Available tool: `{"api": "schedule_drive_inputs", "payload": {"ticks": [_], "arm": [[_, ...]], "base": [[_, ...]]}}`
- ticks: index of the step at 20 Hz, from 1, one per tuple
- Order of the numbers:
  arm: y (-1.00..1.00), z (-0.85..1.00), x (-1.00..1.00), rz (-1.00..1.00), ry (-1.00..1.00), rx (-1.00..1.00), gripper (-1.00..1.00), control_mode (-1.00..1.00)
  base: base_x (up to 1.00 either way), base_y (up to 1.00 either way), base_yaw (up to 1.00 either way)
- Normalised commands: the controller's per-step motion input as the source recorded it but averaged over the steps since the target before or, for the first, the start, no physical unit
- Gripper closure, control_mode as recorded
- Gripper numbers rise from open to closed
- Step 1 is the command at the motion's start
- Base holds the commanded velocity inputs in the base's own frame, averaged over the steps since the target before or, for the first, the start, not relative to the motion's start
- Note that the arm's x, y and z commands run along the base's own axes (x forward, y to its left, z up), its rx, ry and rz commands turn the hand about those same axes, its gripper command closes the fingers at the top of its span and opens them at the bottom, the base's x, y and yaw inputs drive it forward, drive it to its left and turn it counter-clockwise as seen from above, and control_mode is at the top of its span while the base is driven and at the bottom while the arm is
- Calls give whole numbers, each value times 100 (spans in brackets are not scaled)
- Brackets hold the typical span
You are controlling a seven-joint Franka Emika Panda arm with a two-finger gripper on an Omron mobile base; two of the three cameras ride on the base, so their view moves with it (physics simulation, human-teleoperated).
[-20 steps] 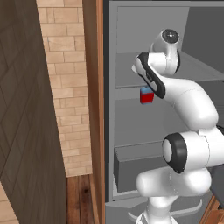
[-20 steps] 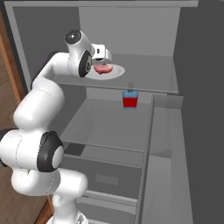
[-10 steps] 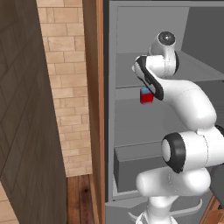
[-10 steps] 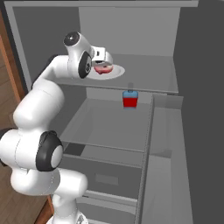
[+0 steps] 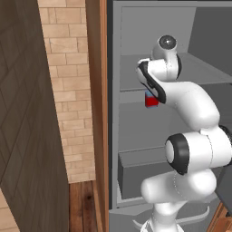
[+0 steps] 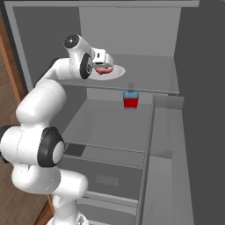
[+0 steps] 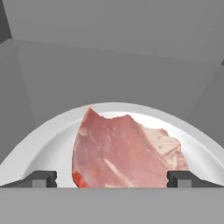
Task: Retrieve the steak from the fridge and place it on the saucepan with marinade on the stove.
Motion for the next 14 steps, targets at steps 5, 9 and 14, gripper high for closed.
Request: {"api": "schedule_drive_inputs", "payload": {"ticks": [5, 9, 14], "arm": [[-8, 0, 27, -2, 0, 0, -100, -100], [-10, 0, 26, -2, 0, 0, -100, -100], [-4, 0, 17, -2, 0, 0, -100, -100]], "base": [[0, 0, 0], [0, 0, 0], [0, 0, 0]]}}
